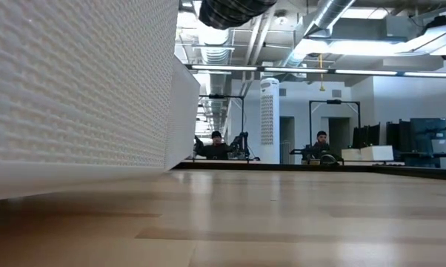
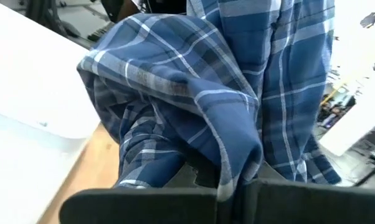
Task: Sort clothes
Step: Put the blue checkered shorts into the top white bin
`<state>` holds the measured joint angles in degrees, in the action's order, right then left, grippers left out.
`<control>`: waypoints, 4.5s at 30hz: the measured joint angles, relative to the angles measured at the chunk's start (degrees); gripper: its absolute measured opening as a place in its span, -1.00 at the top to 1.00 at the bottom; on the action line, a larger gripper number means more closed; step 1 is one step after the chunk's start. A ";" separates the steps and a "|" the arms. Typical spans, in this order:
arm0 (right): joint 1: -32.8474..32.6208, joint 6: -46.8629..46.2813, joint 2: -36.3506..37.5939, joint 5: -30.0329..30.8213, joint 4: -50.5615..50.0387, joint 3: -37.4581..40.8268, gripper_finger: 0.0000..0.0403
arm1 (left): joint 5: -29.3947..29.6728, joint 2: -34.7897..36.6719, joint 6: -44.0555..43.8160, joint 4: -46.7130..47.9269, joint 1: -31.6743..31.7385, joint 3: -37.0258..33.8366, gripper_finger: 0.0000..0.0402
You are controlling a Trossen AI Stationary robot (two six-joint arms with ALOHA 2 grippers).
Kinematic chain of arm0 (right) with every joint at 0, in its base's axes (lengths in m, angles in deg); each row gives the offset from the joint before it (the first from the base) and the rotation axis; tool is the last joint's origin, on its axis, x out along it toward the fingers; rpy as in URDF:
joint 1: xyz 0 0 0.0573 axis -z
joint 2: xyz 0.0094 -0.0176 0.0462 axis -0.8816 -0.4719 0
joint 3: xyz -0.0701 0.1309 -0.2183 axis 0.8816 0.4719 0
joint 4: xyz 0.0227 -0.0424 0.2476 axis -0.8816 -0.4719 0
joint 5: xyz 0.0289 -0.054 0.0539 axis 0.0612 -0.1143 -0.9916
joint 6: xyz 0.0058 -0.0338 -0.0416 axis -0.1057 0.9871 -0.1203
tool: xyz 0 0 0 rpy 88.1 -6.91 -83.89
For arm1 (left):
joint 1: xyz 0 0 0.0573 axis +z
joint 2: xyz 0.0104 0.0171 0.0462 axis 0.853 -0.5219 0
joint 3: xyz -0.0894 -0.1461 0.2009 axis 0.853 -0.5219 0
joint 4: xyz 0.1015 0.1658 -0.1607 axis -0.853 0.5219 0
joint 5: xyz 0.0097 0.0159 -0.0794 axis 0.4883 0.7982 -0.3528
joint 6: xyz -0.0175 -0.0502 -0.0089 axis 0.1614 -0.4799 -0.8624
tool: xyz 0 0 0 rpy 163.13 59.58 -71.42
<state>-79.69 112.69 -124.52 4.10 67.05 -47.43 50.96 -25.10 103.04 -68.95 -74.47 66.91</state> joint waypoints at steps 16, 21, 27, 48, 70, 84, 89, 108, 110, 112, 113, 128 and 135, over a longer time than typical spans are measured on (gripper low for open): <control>-0.19 -2.18 0.08 -6.18 0.13 0.00 0.99 | -0.88 -10.22 5.54 -1.04 3.31 6.65 -0.72; -0.39 -3.35 0.13 -6.18 -1.19 -0.13 0.93 | -0.84 -10.12 6.95 -0.26 3.30 7.42 -0.22; -0.05 -3.41 0.09 -6.32 -1.79 -0.13 0.88 | -0.98 -9.94 9.24 1.82 3.35 7.53 0.67; -1.31 -7.04 0.31 -5.06 -8.10 -0.20 0.08 | 7.40 -9.41 15.42 2.28 0.11 7.49 0.67; -8.70 -26.46 7.57 0.10 -33.04 0.04 -0.27 | 35.11 7.47 17.77 14.88 0.32 7.60 0.67; -13.47 -30.86 7.56 0.13 -35.56 0.04 -0.27 | 36.72 15.14 -2.04 46.52 19.01 7.60 0.67; -14.03 -31.46 7.56 1.14 -35.42 0.02 -0.27 | 29.99 14.60 -3.76 48.43 27.67 7.58 0.67; -15.93 -34.50 3.67 1.38 -35.54 -0.04 -0.27 | 7.76 1.76 -3.23 49.95 51.79 7.53 0.67; -16.00 -34.63 3.71 1.38 -35.41 -0.04 -0.27 | 7.80 0.29 -3.29 50.19 52.12 7.53 0.67; -16.00 -34.63 3.76 1.38 -35.30 -0.04 -0.27 | 7.84 -1.01 -3.33 50.65 52.39 7.53 0.65; -16.00 -34.63 3.75 1.38 -35.38 -0.04 -0.27 | 7.84 -1.71 -3.31 50.93 52.49 7.53 0.61; -18.20 -36.72 3.76 1.40 -35.37 -0.04 -0.27 | 7.25 -9.74 -4.49 56.64 52.96 7.56 0.50; -18.16 -37.01 3.76 1.40 -35.41 -0.04 -0.27 | 6.87 -9.55 -6.93 56.62 52.96 7.56 0.46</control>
<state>-97.85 75.68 -120.76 5.50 31.65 -47.47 57.82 -34.66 96.11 -12.33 -21.51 74.46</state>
